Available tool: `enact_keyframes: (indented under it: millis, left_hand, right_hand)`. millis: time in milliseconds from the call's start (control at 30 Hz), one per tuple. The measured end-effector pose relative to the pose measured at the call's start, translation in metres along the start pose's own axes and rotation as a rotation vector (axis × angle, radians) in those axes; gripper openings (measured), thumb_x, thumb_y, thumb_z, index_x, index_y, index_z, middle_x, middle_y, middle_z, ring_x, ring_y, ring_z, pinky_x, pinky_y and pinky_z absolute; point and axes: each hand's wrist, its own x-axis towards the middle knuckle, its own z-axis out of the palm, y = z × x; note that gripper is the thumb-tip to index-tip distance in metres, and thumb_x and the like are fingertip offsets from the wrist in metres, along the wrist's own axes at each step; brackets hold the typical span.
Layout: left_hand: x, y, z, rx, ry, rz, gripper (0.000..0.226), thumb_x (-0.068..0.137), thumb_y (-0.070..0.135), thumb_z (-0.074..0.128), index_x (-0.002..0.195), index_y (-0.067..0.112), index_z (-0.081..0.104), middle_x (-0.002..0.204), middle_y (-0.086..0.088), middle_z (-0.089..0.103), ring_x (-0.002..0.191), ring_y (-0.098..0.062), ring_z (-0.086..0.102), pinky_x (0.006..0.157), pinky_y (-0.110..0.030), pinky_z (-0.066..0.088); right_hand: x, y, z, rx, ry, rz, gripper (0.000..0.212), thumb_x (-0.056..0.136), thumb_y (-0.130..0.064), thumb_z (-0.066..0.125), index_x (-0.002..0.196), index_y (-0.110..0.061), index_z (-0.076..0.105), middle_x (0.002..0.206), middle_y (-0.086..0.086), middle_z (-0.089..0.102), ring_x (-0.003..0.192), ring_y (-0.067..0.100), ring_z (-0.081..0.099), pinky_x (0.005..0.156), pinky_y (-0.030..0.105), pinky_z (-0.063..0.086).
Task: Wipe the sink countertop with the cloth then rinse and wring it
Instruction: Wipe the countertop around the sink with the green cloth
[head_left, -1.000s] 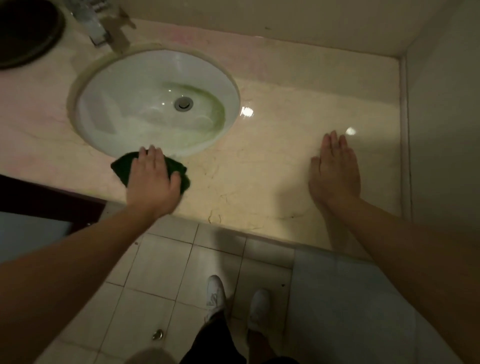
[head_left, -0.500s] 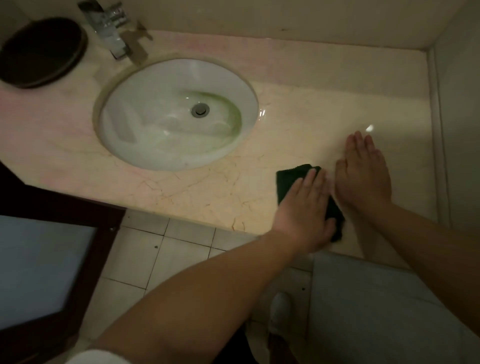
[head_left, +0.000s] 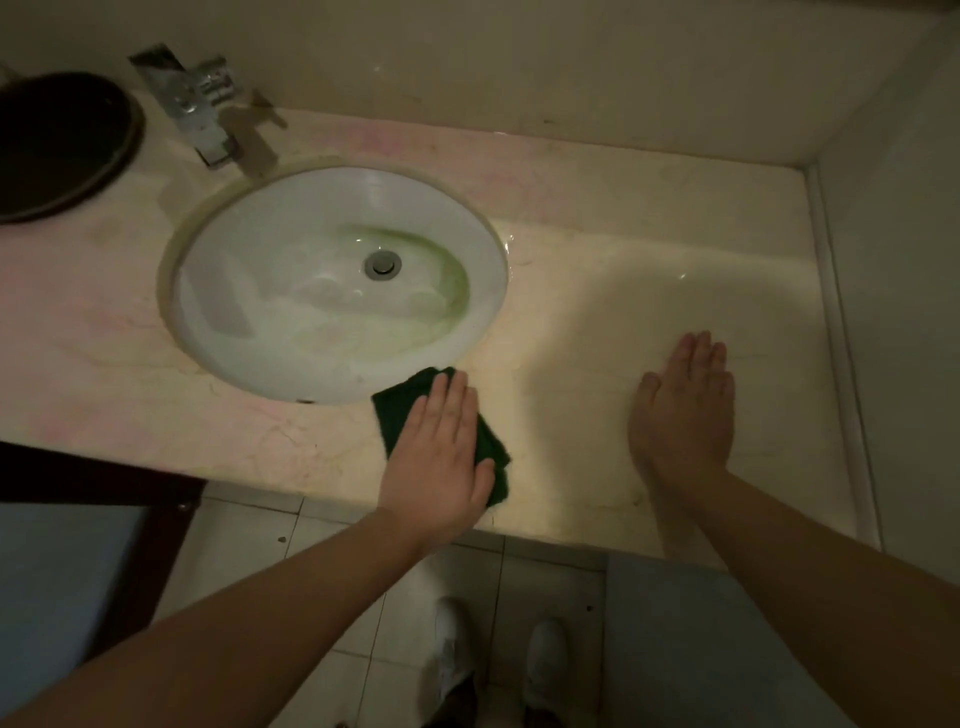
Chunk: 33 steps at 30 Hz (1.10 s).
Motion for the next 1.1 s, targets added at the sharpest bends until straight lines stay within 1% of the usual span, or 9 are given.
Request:
enact_keyframes:
  millis: [100,233,333,467,567,733,800,900,1100]
  left_hand:
    - [0.051,0.012,-0.006,-0.02,0.001,0.045,0.075,0.094,0.047,0.019,0.153,0.003,0.003,0.161,-0.015,-0.007,0.149,-0.028,-0.011,0.122,-0.043,0.003]
    - [0.107,0.026,-0.014,-0.059,-0.001,0.075,0.075,0.094,0.045,0.024,0.153,0.002,0.005,0.161,-0.016,-0.003,0.149,-0.029,-0.008,0.122,-0.042,0.002]
    - [0.146,0.037,-0.018,-0.033,-0.004,0.075,0.075,0.096,0.045,0.025,0.152,0.001,0.005,0.161,-0.016,-0.003,0.149,-0.029,-0.007,0.122,-0.043,0.002]
    - [0.205,0.047,-0.025,0.013,-0.017,0.073,0.074,0.096,0.045,0.022,0.152,0.001,0.002,0.161,-0.016,-0.004,0.149,-0.029,-0.008,0.122,-0.042,0.001]
    - [0.245,0.053,-0.031,0.037,-0.017,0.137,0.075,0.096,0.045,0.023,0.152,0.0,0.003,0.161,-0.016,0.0,0.149,-0.03,-0.004,0.122,-0.042,0.003]
    - [0.302,0.066,-0.044,0.045,-0.026,0.284,0.076,0.092,0.045,0.024,0.152,0.0,0.014,0.16,-0.019,0.012,0.148,-0.032,0.006,0.121,-0.043,0.01]
    - [0.314,0.064,-0.047,0.086,-0.032,0.357,0.075,0.092,0.046,0.024,0.151,0.0,0.016,0.159,-0.019,0.013,0.148,-0.033,0.009,0.121,-0.043,0.013]
    - [0.319,0.05,-0.051,0.087,-0.036,0.446,0.074,0.094,0.046,0.025,0.152,0.002,0.014,0.16,-0.016,0.011,0.148,-0.03,0.007,0.121,-0.041,0.009]
    - [0.339,0.005,-0.062,0.085,-0.004,0.406,0.071,0.097,0.046,0.027,0.153,0.005,0.012,0.162,-0.012,0.008,0.149,-0.026,0.002,0.121,-0.038,0.002]
  right_hand:
    - [-0.001,0.0,0.002,0.008,0.013,0.0,0.065,0.096,-0.033,0.024,0.153,-0.004,0.014,0.162,0.013,0.015,0.149,0.029,0.012,0.121,0.043,0.012]
    - [0.001,0.0,0.002,-0.008,0.016,0.002,0.067,0.094,-0.036,0.02,0.153,-0.005,0.014,0.162,0.012,0.014,0.149,0.027,0.011,0.121,0.043,0.012]
    - [0.01,-0.004,0.002,-0.023,0.005,0.012,0.07,0.093,-0.038,0.019,0.154,-0.004,0.009,0.163,0.013,0.011,0.15,0.027,0.008,0.122,0.042,0.01]
    - [0.038,-0.018,0.001,-0.023,0.019,0.066,0.073,0.093,-0.04,0.019,0.153,-0.001,0.008,0.162,0.017,0.011,0.149,0.031,0.009,0.121,0.044,0.012]
    - [0.05,-0.025,0.001,-0.034,0.03,0.084,0.074,0.093,-0.041,0.021,0.152,0.002,0.01,0.16,0.02,0.014,0.148,0.033,0.011,0.121,0.045,0.013]
    - [0.053,-0.024,0.002,-0.08,0.002,0.086,0.074,0.093,-0.041,0.02,0.152,0.004,0.012,0.16,0.021,0.015,0.148,0.034,0.012,0.12,0.045,0.014]
    - [0.054,-0.025,0.003,-0.09,-0.009,0.091,0.075,0.092,-0.041,0.022,0.151,0.005,0.014,0.159,0.022,0.018,0.148,0.035,0.014,0.12,0.046,0.016]
    - [0.055,-0.025,0.002,-0.09,-0.025,0.106,0.076,0.09,-0.04,0.024,0.15,0.005,0.018,0.158,0.023,0.022,0.147,0.036,0.017,0.119,0.047,0.018]
    - [0.055,-0.028,0.002,-0.025,-0.013,0.117,0.077,0.086,-0.039,0.028,0.145,0.01,0.028,0.152,0.03,0.03,0.142,0.043,0.024,0.114,0.052,0.023]
